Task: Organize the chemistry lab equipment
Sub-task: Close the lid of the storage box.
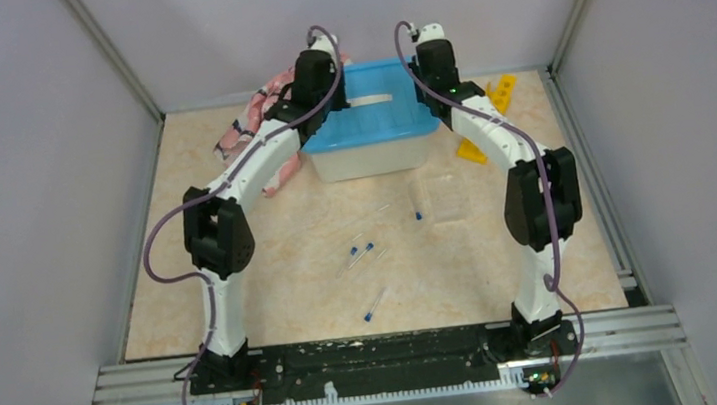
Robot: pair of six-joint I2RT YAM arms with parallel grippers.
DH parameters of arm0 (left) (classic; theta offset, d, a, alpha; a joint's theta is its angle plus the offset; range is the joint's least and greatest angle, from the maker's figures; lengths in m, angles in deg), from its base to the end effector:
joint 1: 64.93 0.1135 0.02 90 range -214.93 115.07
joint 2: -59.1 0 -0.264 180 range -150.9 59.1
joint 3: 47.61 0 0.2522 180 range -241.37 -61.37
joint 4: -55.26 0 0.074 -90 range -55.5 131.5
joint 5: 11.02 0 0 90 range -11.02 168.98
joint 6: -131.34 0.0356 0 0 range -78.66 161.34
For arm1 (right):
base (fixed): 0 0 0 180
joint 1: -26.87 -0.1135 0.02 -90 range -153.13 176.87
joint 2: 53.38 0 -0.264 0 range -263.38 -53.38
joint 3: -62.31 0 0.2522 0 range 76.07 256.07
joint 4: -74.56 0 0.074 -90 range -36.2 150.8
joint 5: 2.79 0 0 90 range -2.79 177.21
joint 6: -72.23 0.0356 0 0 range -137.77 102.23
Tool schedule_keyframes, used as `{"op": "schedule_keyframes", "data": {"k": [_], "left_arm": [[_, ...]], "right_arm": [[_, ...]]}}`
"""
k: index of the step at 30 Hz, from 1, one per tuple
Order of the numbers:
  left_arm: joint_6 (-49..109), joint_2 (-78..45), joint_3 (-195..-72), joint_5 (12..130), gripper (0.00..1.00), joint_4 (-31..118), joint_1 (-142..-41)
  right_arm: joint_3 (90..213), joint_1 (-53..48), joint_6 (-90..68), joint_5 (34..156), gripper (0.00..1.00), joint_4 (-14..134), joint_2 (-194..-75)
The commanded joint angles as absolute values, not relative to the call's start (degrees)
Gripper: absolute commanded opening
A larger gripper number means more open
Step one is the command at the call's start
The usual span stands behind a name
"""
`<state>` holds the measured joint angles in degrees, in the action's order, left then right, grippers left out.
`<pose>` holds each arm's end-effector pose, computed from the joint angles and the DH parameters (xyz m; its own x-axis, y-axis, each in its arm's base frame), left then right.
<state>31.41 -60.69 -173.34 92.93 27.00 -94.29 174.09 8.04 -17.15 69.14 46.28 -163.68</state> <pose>0.4421 -0.2389 0.3275 -0.3746 0.0187 -0.9270 0.2202 0.9730 -0.0693 0.4389 0.1380 0.3190 -0.4272 -0.1348 -0.8940 -0.0402 0.9907 -0.1302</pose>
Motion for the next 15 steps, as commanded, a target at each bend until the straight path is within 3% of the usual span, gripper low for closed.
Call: {"op": "schedule_keyframes", "data": {"k": [1, 8, 15], "left_arm": [[30.98, -65.01, -178.52, 85.44, 0.04, 27.86, -97.45], [31.99, -70.91, -181.96, 87.39, 0.08, 28.72, -96.14], [33.69, -69.02, -179.94, 89.24, 0.09, 34.44, -95.40]], "right_arm": [[176.66, 6.80, -14.73, 77.11, 0.00, 48.35, -165.62], [179.06, 8.86, -14.34, 78.08, 0.00, 48.56, -170.35], [179.96, 10.18, -14.56, 75.22, 0.00, 51.09, -169.25]]}}
